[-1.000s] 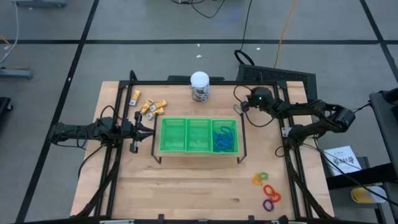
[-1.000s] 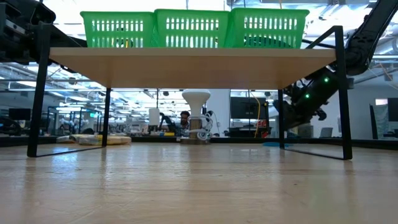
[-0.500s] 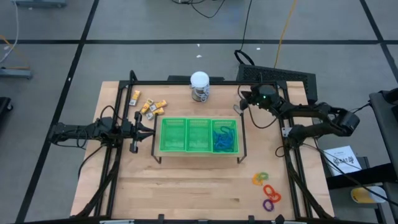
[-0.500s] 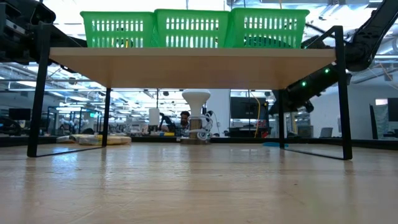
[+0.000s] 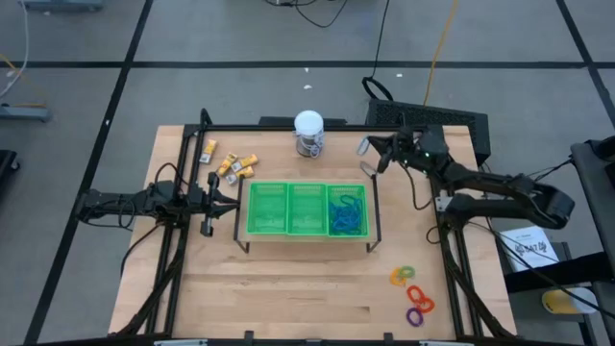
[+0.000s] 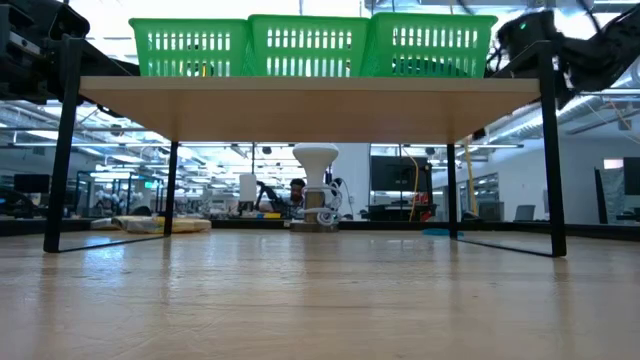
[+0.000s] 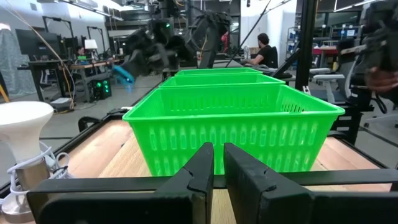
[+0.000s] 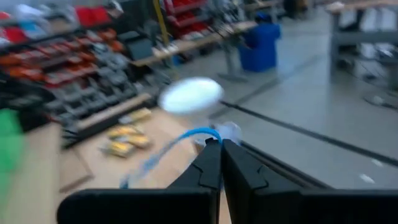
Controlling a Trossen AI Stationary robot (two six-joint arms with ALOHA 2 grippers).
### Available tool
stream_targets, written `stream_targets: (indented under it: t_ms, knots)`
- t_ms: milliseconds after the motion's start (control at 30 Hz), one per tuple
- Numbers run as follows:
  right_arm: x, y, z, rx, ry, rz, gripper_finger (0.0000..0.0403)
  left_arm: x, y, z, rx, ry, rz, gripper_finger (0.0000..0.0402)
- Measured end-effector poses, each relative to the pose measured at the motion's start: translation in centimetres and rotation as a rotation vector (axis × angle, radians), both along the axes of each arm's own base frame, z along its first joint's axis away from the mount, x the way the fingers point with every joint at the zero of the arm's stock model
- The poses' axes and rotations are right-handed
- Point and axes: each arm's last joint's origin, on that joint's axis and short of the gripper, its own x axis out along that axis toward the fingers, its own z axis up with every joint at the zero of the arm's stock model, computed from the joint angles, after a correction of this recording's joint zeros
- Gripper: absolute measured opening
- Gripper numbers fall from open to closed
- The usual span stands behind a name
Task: Pick & Place Office Desk Supplies
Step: Put the blue rubber band into the right green bin on the shelf
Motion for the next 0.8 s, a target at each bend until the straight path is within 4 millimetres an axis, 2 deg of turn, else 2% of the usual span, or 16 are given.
stream_targets:
  t_ms: [367,800]
  knots:
    - [1.0,4.4,2.7,-0.084,-0.17,0.256,0.0,0.0,0.0,0.0,0.0,0.0,0.0,0.0045]
    - [2.2,9.0,3.5,-0.097,-0.239,0.505,0.0,0.0,0.0,0.0,0.0,0.001,0.0,0.0044]
